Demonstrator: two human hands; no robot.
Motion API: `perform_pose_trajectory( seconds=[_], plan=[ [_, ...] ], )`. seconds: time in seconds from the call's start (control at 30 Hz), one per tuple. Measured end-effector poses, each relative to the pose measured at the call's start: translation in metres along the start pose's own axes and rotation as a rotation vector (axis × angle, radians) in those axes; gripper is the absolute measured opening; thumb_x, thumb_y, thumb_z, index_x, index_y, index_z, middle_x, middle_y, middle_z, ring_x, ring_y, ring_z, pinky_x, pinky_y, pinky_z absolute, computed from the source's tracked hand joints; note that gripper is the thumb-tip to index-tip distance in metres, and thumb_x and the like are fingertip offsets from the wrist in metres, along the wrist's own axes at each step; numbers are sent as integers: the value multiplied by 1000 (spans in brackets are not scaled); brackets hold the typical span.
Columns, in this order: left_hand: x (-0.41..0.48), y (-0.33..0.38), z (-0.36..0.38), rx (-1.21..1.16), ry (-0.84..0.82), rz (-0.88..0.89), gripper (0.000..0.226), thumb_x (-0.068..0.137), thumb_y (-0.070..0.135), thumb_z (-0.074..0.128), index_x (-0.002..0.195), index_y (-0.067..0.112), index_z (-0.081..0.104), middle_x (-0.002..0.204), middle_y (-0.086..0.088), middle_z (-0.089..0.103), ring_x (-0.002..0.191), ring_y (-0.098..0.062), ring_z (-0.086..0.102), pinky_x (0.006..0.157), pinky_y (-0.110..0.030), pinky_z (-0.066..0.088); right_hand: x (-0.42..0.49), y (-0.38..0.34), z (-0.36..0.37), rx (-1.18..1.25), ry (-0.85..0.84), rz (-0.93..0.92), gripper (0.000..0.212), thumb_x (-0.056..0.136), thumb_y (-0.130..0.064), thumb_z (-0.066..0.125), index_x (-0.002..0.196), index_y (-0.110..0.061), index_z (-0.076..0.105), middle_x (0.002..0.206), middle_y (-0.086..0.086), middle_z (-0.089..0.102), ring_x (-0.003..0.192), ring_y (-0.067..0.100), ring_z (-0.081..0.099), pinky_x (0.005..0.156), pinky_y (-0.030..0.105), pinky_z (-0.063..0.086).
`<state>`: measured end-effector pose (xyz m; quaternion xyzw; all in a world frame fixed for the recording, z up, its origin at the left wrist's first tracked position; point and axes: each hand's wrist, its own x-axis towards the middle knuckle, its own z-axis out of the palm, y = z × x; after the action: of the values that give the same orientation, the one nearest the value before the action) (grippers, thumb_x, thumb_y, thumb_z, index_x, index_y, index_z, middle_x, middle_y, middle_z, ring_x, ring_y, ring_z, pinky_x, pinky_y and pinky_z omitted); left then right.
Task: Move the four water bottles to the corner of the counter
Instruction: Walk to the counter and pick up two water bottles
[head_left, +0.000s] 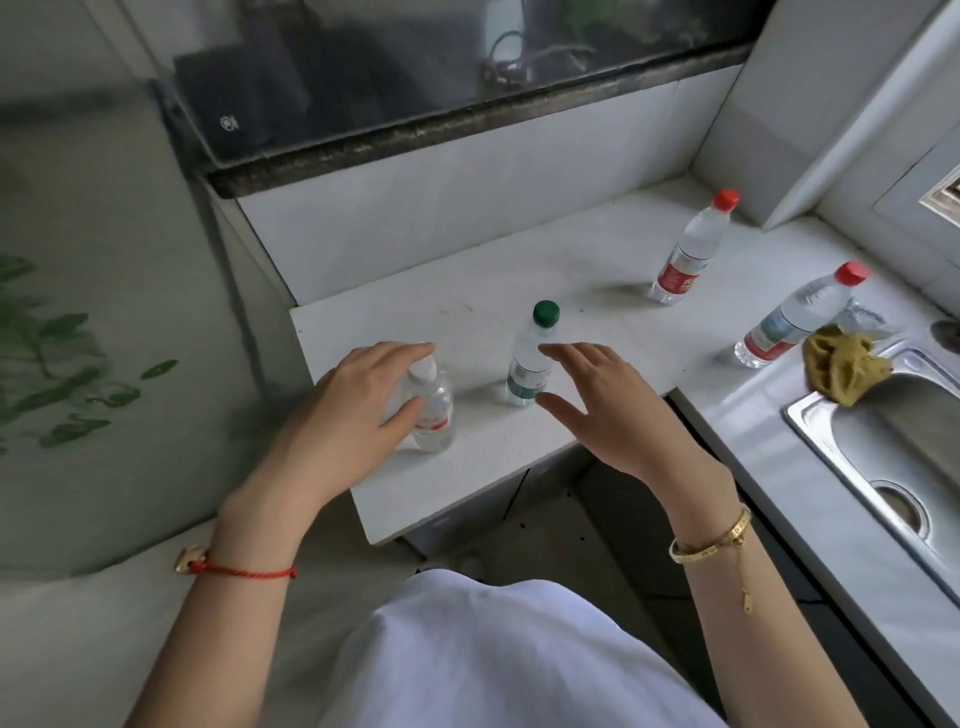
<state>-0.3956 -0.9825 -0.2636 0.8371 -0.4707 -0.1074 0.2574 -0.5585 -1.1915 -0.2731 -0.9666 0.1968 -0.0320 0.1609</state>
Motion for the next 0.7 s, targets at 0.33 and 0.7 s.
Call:
perform_pose_trajectory(
  seconds=[0.33, 0.7],
  plan=[
    [33, -31, 25, 4, -70, -46, 49, 91, 26, 56, 138, 28, 41, 138, 6, 49, 126, -15, 44, 104, -41, 42, 61, 12, 10, -41, 39, -32, 54, 92, -39, 54, 139, -18, 40, 146, 5, 39, 134, 26, 33, 108, 44, 37],
    [56, -37, 46, -16, -148, -157, 37, 85, 15, 59, 119, 28, 56, 117, 9, 52, 113, -13, 40, 93, -40, 45, 101, 35, 28, -40, -102, -43, 49, 92, -30, 55, 137, -13, 43, 136, 7, 46, 122, 29, 39, 100, 40, 40]
  ],
)
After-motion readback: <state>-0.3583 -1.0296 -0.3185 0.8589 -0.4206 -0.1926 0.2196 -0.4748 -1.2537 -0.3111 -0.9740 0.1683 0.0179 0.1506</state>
